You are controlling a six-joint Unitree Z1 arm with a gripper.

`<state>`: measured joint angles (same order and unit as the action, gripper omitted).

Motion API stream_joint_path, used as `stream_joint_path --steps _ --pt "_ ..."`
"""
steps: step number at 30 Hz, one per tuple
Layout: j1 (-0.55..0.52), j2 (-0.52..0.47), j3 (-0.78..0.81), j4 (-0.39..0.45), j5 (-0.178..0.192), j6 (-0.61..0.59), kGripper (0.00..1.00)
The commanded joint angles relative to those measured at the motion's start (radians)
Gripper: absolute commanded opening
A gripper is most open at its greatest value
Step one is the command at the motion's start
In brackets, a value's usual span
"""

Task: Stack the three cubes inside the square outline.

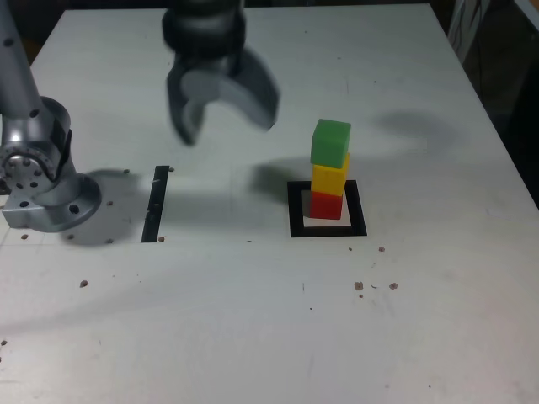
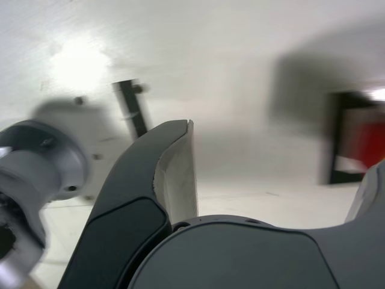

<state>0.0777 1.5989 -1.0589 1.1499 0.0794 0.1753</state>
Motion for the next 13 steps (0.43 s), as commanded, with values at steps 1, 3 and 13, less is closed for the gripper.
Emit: stream_joint_path --steps 1,3,13 --pt "0.015 -0.001 0.205 -0.01 -0.007 0.006 0.99" --pt "0.028 0.0 0.223 -0.021 -0.012 0.012 0.99" --pt "0.037 -0.002 0.263 -0.02 -0.03 0.015 1.0"
